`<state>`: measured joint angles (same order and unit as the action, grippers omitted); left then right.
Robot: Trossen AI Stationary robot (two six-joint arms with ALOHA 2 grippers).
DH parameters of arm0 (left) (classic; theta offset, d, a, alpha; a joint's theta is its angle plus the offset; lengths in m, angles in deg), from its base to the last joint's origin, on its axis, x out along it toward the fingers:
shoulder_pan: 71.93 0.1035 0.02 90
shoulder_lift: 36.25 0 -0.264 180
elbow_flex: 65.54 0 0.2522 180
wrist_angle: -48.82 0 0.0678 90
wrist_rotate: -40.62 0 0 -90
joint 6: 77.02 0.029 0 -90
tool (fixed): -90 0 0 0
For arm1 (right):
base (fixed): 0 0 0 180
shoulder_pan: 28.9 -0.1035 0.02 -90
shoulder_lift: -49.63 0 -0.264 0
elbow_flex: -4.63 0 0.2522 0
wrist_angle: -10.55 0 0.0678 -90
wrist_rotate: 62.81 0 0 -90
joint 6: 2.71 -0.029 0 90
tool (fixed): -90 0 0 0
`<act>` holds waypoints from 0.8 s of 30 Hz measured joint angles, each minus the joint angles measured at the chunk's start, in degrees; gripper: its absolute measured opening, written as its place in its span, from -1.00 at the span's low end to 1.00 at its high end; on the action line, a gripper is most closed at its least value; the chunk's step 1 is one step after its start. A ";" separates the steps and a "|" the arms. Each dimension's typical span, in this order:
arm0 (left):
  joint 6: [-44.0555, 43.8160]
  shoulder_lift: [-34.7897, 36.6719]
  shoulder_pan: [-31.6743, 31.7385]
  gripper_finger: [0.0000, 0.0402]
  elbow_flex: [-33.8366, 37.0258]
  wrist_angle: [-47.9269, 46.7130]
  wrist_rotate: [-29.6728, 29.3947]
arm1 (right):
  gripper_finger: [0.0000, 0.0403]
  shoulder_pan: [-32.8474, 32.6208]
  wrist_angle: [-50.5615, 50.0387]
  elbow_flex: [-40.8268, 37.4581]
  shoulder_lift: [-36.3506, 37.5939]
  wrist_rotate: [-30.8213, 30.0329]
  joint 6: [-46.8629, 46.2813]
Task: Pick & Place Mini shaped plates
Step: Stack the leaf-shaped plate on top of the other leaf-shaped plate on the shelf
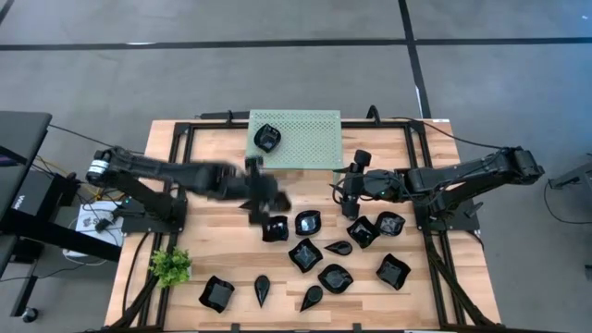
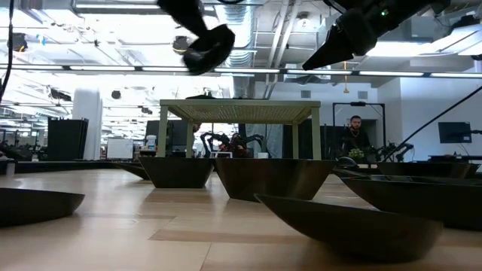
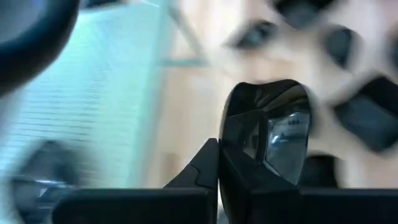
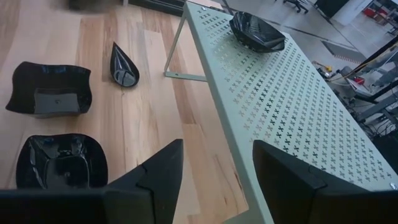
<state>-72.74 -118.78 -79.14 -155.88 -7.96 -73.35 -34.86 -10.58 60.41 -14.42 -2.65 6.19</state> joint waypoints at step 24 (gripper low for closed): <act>-1.56 -0.07 41.19 -0.97 3.21 7.29 24.96 | -0.06 0.01 -0.25 0.00 0.00 0.04 -1.49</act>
<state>-74.30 -118.84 -37.95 -152.68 -0.67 -48.39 -34.85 -10.83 60.41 -14.42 -2.61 4.71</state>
